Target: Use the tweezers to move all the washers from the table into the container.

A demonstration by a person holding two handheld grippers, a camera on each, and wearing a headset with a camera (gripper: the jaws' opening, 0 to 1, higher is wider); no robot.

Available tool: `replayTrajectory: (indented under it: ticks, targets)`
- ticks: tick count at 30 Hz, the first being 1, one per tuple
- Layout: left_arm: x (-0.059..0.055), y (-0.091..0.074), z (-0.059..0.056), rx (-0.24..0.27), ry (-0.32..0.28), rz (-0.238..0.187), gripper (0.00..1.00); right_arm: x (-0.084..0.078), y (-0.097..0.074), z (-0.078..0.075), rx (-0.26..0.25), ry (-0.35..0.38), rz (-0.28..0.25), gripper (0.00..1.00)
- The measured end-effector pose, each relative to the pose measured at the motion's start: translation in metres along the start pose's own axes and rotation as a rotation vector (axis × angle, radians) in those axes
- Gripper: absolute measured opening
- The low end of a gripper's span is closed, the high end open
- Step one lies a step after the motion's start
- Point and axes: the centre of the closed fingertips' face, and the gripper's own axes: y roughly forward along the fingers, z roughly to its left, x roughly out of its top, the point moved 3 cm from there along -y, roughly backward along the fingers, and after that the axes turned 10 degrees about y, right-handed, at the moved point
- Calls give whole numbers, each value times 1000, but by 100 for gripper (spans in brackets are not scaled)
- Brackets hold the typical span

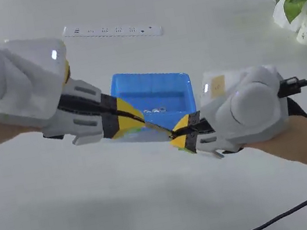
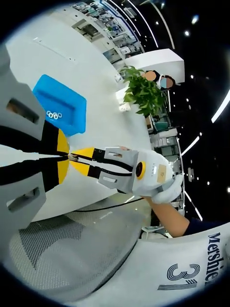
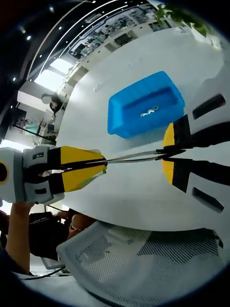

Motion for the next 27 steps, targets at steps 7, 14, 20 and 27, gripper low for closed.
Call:
replayTrajectory:
  ticks: [7,14,20,27]
  targets:
    - [-27,15,-9,-18,-60,27,5,-20,11,4,20,0,82,8]
    - [-57,27,-16,-51,-98,91,5,-31,19,7,56,-33,152,8]
    - [-71,29,-15,-46,-124,130,5,-31,27,4,71,-16,168,8]
    - [-84,34,-14,-69,-139,185,5,-33,34,2,77,-6,204,8]
